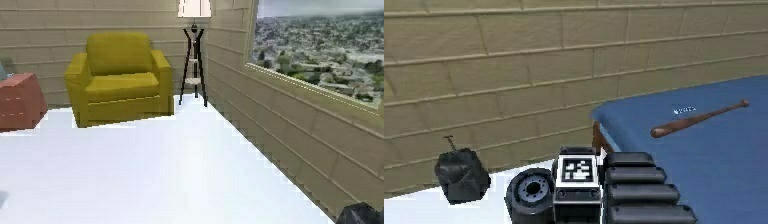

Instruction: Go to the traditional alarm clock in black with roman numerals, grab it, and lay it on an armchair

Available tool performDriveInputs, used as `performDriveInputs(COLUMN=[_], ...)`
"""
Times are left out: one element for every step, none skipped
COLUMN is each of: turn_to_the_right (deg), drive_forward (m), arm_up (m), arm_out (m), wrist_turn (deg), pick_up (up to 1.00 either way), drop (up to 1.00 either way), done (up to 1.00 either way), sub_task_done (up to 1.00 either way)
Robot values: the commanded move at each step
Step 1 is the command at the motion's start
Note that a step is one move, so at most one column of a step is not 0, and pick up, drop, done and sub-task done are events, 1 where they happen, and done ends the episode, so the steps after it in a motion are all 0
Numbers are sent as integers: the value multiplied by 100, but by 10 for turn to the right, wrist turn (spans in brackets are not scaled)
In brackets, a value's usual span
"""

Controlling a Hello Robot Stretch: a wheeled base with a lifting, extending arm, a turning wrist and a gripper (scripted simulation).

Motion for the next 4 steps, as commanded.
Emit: performDriveInputs(turn_to_the_right=[-210, 0, 0, 0], drive_forward=[0, 90, 100, 45], arm_up=[0, 0, 0, 0], arm_out=[0, 0, 0, 0], wrist_turn=[0, 0, 0, 0], pick_up=[0, 0, 0, 0], drop=[0, 0, 0, 0], done=[0, 0, 0, 0], sub_task_done=[0, 0, 0, 0])
